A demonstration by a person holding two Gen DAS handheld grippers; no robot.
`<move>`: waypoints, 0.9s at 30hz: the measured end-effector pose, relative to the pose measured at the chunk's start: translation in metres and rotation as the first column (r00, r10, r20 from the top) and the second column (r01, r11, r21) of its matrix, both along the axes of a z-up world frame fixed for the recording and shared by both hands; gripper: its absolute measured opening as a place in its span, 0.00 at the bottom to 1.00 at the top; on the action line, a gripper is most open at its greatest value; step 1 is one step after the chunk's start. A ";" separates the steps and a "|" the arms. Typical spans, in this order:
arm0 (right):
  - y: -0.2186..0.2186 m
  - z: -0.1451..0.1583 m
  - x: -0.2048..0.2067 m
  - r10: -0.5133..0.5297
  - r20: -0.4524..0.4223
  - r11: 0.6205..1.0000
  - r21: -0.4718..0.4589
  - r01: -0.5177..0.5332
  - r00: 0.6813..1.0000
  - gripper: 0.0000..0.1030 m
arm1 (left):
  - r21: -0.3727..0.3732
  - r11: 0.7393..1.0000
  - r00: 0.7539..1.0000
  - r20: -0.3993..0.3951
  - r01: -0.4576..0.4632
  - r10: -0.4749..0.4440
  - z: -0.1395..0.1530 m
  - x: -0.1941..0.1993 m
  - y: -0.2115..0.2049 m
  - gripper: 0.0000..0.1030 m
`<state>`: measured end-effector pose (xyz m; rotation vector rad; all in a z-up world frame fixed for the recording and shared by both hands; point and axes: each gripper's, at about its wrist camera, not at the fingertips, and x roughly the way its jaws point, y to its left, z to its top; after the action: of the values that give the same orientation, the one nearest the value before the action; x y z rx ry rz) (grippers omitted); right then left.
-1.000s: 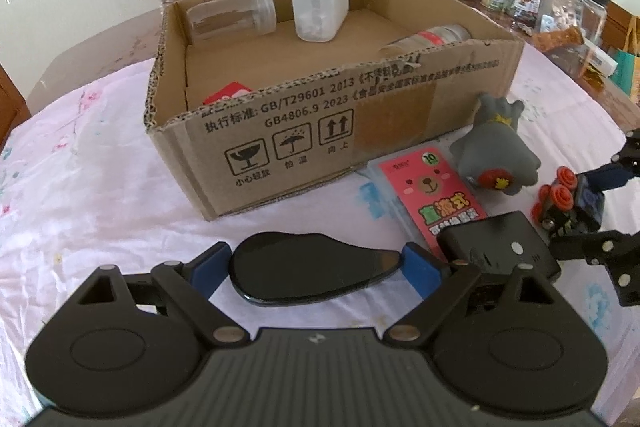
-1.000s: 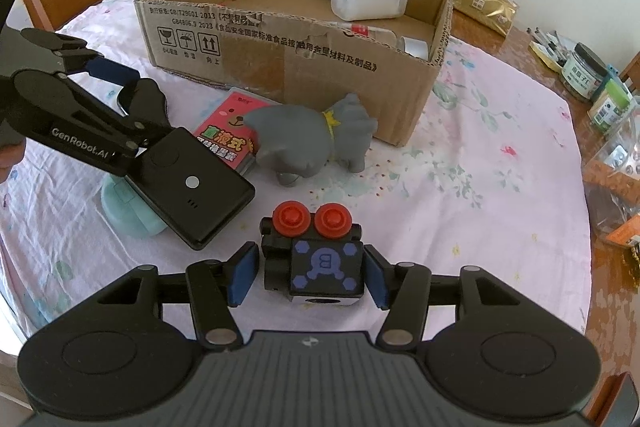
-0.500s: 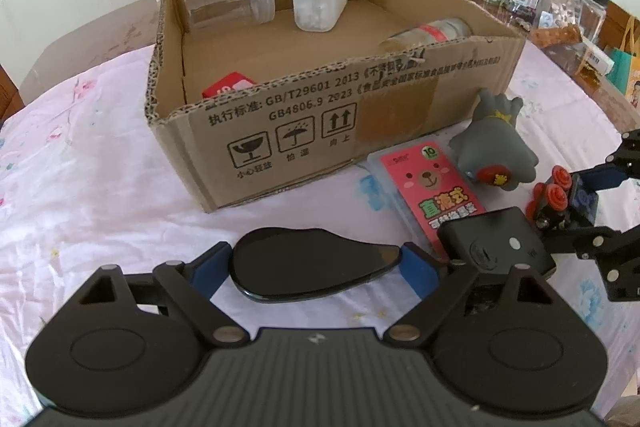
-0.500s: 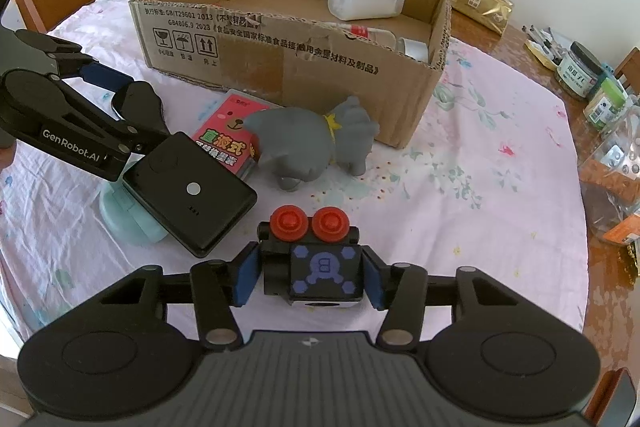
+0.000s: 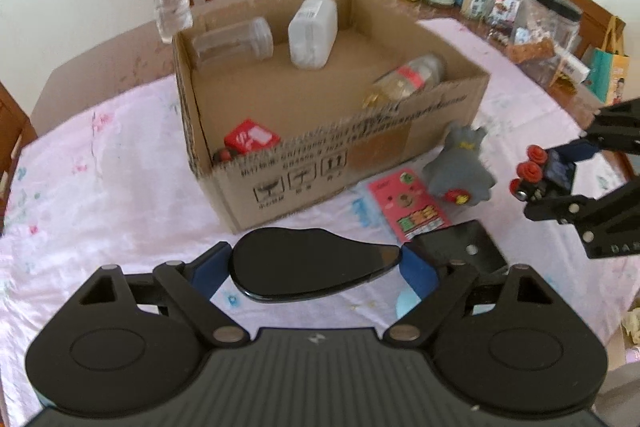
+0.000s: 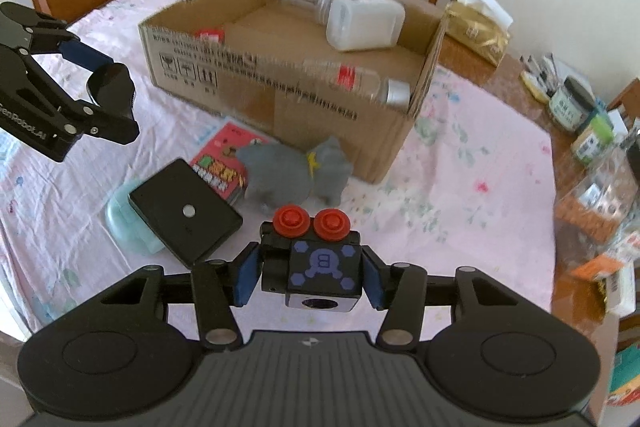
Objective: Organize rigid objects
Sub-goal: 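Lift and carry the toy train and tape measure over the cardboard box, then release toy train into box with right tool while left tool drops tape measure inside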
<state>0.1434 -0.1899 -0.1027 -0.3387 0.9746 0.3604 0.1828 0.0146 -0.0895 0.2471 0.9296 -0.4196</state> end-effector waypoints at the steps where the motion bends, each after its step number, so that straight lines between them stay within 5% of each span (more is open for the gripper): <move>1: 0.000 0.004 0.000 0.009 0.006 1.000 0.000 -0.009 1.000 0.55 | -0.004 1.000 1.000 0.007 0.005 -0.005 0.005 -0.002 0.000 0.87; 13: -0.002 0.067 0.052 0.088 0.155 0.995 0.034 -0.094 0.984 0.55 | -0.059 0.998 0.998 0.055 -0.020 0.023 0.045 -0.004 -0.005 0.87; 27: 0.009 0.047 0.156 0.122 0.159 0.991 0.033 -0.129 0.980 0.58 | -0.041 0.989 0.984 0.099 -0.145 0.148 0.061 -0.002 -0.010 0.87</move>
<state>0.2997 -0.1812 -0.0559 -0.3849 0.7917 0.4621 0.1804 0.0043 -0.0282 0.1664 0.8342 -0.2840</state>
